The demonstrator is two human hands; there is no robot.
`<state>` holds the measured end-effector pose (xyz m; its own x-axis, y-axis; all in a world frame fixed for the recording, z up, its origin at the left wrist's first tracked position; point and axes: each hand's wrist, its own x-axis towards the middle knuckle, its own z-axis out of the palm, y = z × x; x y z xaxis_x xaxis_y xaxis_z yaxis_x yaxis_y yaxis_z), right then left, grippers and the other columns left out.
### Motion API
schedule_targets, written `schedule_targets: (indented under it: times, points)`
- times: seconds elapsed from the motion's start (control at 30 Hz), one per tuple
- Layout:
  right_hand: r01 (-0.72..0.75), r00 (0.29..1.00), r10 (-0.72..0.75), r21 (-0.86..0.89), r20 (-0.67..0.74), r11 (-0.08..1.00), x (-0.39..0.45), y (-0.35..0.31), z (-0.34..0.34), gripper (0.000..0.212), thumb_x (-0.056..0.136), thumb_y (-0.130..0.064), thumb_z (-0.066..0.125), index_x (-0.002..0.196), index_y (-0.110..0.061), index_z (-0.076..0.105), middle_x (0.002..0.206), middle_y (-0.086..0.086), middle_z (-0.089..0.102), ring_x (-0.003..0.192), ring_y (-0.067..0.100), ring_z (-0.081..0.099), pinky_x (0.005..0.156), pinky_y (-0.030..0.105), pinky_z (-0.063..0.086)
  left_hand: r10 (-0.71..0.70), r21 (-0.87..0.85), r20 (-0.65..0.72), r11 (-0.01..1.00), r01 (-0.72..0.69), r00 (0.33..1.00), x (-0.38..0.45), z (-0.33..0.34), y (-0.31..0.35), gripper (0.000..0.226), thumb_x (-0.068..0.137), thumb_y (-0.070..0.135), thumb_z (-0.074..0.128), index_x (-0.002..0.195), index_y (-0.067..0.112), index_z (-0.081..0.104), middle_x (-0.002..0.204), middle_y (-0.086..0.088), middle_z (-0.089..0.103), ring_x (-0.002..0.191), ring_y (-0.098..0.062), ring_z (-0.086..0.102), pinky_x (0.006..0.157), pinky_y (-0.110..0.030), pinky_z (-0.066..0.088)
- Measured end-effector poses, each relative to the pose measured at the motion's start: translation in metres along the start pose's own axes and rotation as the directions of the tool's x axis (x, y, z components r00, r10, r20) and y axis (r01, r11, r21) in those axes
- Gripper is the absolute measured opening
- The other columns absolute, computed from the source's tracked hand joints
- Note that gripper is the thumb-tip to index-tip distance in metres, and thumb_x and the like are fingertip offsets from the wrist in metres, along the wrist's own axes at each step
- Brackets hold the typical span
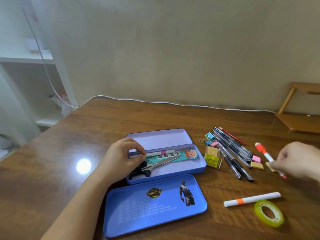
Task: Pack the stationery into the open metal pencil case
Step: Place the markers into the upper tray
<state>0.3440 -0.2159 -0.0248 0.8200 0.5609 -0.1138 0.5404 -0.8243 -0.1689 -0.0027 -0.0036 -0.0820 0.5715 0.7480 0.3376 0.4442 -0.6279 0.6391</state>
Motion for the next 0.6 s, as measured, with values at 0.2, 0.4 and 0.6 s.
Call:
schedule_targets:
  times: [0.2,0.4,0.6]
  points:
    - [0.536,0.78,-0.575,-0.209,-0.248,0.818,-0.055,-0.08,-0.015,0.021,0.084,-0.055,0.055,0.076,-0.036,0.057,0.072,-0.016,0.058,0.072,0.011,0.055,0.055,0.027,0.039,0.024,0.044,0.081,0.999,-0.027,0.996,0.0,-0.004,-0.006,0.015,0.074,0.021,0.083,0.08,0.032,0.074,0.09,0.016,0.064,0.078,0.007,0.052,0.067,-0.007,0.034]
    - [0.786,0.46,-0.871,-0.378,-0.172,0.49,-0.047,-0.156,0.054,0.017,0.082,-0.045,0.068,0.085,-0.029,0.065,0.082,-0.008,0.064,0.083,0.018,0.06,0.054,0.029,0.039,-0.014,0.043,0.096,0.999,0.01,0.995,-0.002,-0.012,-0.002,0.023,0.075,0.015,0.081,0.09,0.027,0.07,0.077,0.045,0.054,0.067,0.002,0.051,0.058,-0.011,0.037]
    - [0.837,0.381,-0.9,-0.336,-0.21,0.433,-0.039,-0.172,0.073,0.012,0.088,-0.037,0.061,0.086,-0.027,0.066,0.085,-0.005,0.064,0.081,0.023,0.061,0.052,0.025,0.036,0.014,0.023,0.105,1.0,-0.017,0.994,-0.002,-0.01,-0.005,0.023,0.075,0.013,0.08,0.089,0.027,0.071,0.078,0.024,0.061,0.074,0.01,0.052,0.064,-0.007,0.036]
